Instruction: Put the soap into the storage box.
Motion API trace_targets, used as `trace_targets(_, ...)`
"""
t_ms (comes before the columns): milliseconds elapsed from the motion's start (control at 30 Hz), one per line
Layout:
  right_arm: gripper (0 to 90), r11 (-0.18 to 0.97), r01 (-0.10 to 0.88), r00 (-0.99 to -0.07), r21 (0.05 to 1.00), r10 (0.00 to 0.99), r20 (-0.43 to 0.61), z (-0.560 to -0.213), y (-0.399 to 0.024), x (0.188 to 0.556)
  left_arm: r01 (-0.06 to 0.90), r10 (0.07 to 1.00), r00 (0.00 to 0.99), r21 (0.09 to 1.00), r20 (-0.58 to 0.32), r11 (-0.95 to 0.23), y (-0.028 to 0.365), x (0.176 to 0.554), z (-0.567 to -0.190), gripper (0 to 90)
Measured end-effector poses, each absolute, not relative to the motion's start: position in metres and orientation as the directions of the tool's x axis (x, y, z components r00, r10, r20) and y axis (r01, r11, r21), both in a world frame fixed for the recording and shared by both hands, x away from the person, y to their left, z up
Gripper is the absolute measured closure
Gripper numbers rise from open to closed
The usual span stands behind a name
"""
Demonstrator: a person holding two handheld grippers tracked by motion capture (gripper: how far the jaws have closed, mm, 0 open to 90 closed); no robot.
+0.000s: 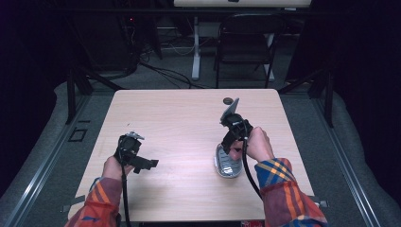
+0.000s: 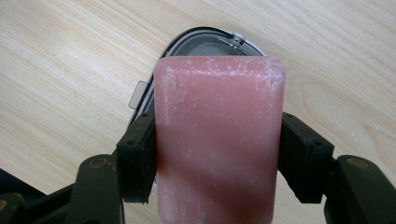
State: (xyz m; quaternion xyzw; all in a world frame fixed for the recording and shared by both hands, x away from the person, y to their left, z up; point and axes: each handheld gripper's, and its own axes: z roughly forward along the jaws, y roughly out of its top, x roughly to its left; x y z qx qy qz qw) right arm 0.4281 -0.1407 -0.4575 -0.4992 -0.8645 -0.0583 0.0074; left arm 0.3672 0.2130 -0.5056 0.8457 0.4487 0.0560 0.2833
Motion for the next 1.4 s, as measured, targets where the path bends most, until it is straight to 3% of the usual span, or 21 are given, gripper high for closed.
trace_targets(167, 36.7, 0.503, 0.861, -0.508, 0.073, 0.858, 0.074, -0.461, -0.139, 0.428, 0.725, 0.79, 0.593, 0.531, -0.157, -0.438, 0.212, 0.367, -0.505, 0.0)
trace_targets(200, 36.7, 0.448, 0.885, -0.461, 0.128, 0.883, 0.091, -0.466, -0.137, 0.425, 0.725, 0.79, 0.592, 0.531, -0.157, -0.438, 0.212, 0.366, -0.505, 0.0)
trace_targets(533, 36.7, 0.47, 0.882, -0.472, 0.04, 0.88, 0.059, -0.475, -0.126, 0.429, 0.727, 0.79, 0.591, 0.532, -0.162, -0.435, 0.213, 0.367, -0.505, 0.0)
trace_targets(800, 36.6, 0.43, 0.903, -0.43, 0.017, 0.902, 0.025, -0.488, -0.127, 0.431, 0.725, 0.789, 0.594, 0.533, -0.161, -0.437, 0.214, 0.367, -0.505, 0.0)
trace_targets(833, 36.6, 0.402, 0.914, -0.404, 0.05, 0.914, 0.036, -0.492, -0.126, 0.429, 0.725, 0.789, 0.594, 0.533, -0.161, -0.437, 0.213, 0.367, -0.505, 0.0)
trace_targets(933, 36.5, 0.418, 0.908, -0.419, 0.013, 0.908, 0.022, -0.493, -0.126, 0.431, 0.724, 0.788, 0.594, 0.533, -0.16, -0.438, 0.213, 0.368, -0.505, 0.0)
trace_targets(1100, 36.0, 0.37, 0.928, -0.371, 0.048, 0.928, 0.036, -0.497, -0.125, 0.43, 0.725, 0.789, 0.593, 0.533, -0.161, -0.436, 0.213, 0.368, -0.505, 0.0)
trace_targets(1200, 34.8, 0.388, 0.922, -0.388, 0.01, 0.922, 0.01, -0.492, -0.129, 0.432, 0.724, 0.788, 0.594, 0.535, -0.163, -0.435, 0.213, 0.367, -0.504, 0.0)
trace_targets(1400, 35.5, 0.365, 0.93, -0.367, 0.041, 0.926, 0.09, -0.486, -0.139, 0.426, 0.724, 0.788, 0.593, 0.535, -0.163, -0.434, 0.213, 0.368, -0.504, 0.0)
